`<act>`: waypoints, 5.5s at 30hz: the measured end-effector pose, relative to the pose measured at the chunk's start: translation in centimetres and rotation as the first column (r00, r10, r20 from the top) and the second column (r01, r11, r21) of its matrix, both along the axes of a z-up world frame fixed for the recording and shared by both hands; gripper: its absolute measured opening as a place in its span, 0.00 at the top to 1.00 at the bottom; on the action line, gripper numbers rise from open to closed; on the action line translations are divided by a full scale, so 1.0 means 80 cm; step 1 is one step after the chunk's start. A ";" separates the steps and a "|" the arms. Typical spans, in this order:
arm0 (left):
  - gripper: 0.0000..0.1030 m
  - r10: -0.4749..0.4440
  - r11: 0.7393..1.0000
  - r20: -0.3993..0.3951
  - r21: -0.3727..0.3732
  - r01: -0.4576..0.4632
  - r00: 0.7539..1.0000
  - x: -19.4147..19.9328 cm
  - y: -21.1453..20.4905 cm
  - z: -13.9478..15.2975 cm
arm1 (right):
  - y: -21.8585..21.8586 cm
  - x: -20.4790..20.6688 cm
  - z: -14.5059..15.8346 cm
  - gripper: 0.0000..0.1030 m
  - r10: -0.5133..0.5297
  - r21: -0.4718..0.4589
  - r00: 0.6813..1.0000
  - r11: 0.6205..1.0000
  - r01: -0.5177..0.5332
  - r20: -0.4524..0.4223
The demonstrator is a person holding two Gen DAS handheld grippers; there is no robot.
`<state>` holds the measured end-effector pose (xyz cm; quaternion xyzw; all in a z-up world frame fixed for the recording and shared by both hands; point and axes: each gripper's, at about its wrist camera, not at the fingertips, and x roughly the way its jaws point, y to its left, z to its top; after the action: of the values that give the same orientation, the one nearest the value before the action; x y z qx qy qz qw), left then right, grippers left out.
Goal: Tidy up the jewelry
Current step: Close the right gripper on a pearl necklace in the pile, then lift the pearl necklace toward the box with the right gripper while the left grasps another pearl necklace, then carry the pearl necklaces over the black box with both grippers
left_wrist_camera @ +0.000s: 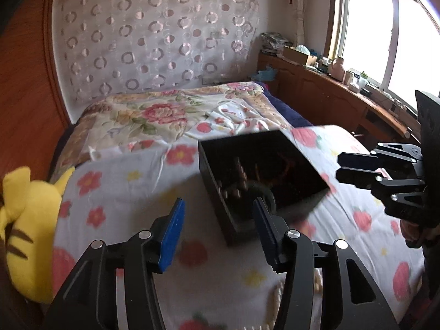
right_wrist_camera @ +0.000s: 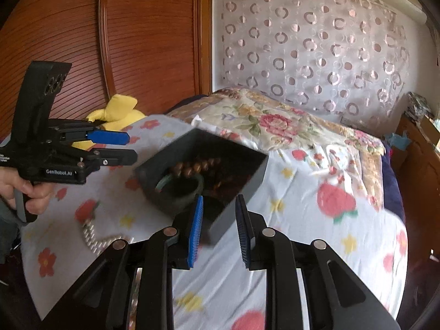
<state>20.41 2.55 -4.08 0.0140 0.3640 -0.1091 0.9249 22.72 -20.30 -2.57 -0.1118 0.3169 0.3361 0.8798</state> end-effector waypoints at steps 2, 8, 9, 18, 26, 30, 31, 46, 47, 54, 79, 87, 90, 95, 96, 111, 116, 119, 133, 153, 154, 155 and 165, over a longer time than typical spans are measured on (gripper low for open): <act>0.53 0.003 1.000 -0.008 -0.002 -0.003 1.000 -0.017 0.002 -0.007 | -0.007 -0.021 -0.009 0.74 -0.003 -0.015 1.000 1.000 0.003 -0.013; 0.44 0.014 1.000 -0.022 -0.005 -0.014 1.000 -0.060 0.006 -0.022 | -0.022 -0.070 -0.036 0.74 -0.021 -0.048 0.998 0.999 0.018 -0.066; 0.44 0.017 1.000 -0.025 0.000 -0.017 1.000 -0.065 0.007 -0.024 | -0.025 -0.077 -0.040 0.74 -0.025 -0.045 0.997 0.999 0.021 -0.079; 0.42 0.029 1.000 -0.019 0.004 -0.029 0.999 -0.108 0.014 -0.032 | -0.026 -0.134 -0.062 0.74 -0.030 -0.020 0.989 0.999 0.027 -0.142; 0.38 0.043 0.999 -0.006 -0.003 -0.043 0.999 -0.133 0.020 -0.033 | -0.020 -0.135 -0.079 0.74 -0.048 -0.034 0.979 0.999 0.042 -0.197; 0.36 0.052 0.999 -0.003 -0.005 -0.052 0.999 -0.141 0.025 -0.036 | -0.012 -0.129 -0.084 0.74 -0.052 -0.060 0.979 0.997 0.041 -0.196; 0.35 0.054 0.999 -0.005 -0.007 -0.054 0.999 -0.142 0.025 -0.037 | -0.010 -0.129 -0.085 0.74 -0.054 -0.065 0.980 0.997 0.043 -0.189; 0.35 0.063 0.998 -0.030 -0.010 -0.063 0.998 -0.150 0.030 -0.048 | -0.012 -0.147 -0.079 0.95 -0.053 -0.100 0.989 0.994 0.040 -0.135; 0.35 0.064 0.998 -0.038 -0.015 -0.064 0.997 -0.148 0.031 -0.049 | -0.019 -0.151 -0.072 0.95 -0.055 -0.076 0.991 0.996 0.046 -0.122; 0.35 0.067 0.997 -0.068 -0.031 -0.069 0.995 -0.139 0.031 -0.053 | -0.046 -0.167 -0.017 0.95 -0.083 -0.006 0.997 0.997 0.083 0.008; 0.84 -0.069 0.996 -0.150 -0.060 0.061 0.986 -0.108 0.011 -0.070 | -0.053 -0.197 0.054 0.95 -0.063 0.071 0.988 0.996 0.054 0.138; 0.83 -0.064 0.994 -0.152 -0.103 0.049 0.986 -0.106 0.016 -0.071 | -0.052 -0.215 0.076 0.95 -0.040 0.103 0.984 0.994 0.022 0.173; 0.83 -0.068 0.993 -0.156 -0.111 0.051 0.985 -0.105 0.015 -0.071 | -0.052 -0.225 0.094 0.95 -0.040 0.114 0.976 0.993 0.016 0.214; 0.83 -0.079 0.991 -0.160 -0.116 0.061 0.984 -0.107 0.012 -0.072 | -0.055 -0.233 0.118 0.95 -0.046 0.110 0.964 0.994 0.017 0.263; 0.83 -0.079 0.991 -0.160 -0.118 0.061 0.984 -0.108 0.012 -0.072 | -0.056 -0.233 0.121 0.95 -0.049 0.109 0.962 0.994 0.020 0.269; 0.72 -0.130 0.991 -0.187 -0.063 0.120 0.974 -0.093 -0.019 -0.061 | -0.063 -0.219 0.096 0.95 -0.068 0.088 0.971 0.995 0.049 0.231; 0.70 -0.164 0.986 -0.177 -0.034 0.161 0.970 -0.098 -0.034 -0.056 | -0.064 -0.213 0.084 0.95 -0.077 0.082 0.975 0.995 0.061 0.209; 0.69 -0.162 0.983 -0.185 0.060 0.176 0.969 -0.096 -0.049 -0.063 | -0.063 -0.211 0.082 0.95 -0.082 0.084 0.975 0.994 0.065 0.205; 0.94 -0.229 0.964 -0.194 0.089 0.249 0.954 -0.092 -0.056 -0.066 | -0.068 -0.209 0.093 0.95 -0.091 0.092 0.969 0.993 0.071 0.232; 0.94 -0.146 0.988 0.188 -0.013 0.151 0.971 -0.078 -0.044 0.158 | -0.045 -0.162 0.209 0.95 -0.092 0.124 0.914 0.991 0.046 0.395; 0.94 -0.146 0.988 0.193 -0.017 0.152 0.970 -0.074 -0.044 0.165 | -0.041 -0.154 0.213 0.95 -0.091 0.123 0.914 0.991 0.045 0.396; 0.94 -0.141 0.989 0.205 -0.014 0.147 0.969 -0.070 -0.045 0.174 | -0.037 -0.148 0.215 0.95 -0.088 0.121 0.913 0.992 0.043 0.397; 0.94 -0.101 0.994 0.257 -0.002 0.105 0.961 -0.020 -0.046 0.238 | -0.014 -0.098 0.220 0.95 -0.102 0.103 0.915 0.992 0.067 0.391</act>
<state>18.82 -1.12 14.99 0.0397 0.2392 -0.1572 0.9573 14.91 -21.40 15.05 -0.1250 0.1223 0.2817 0.9434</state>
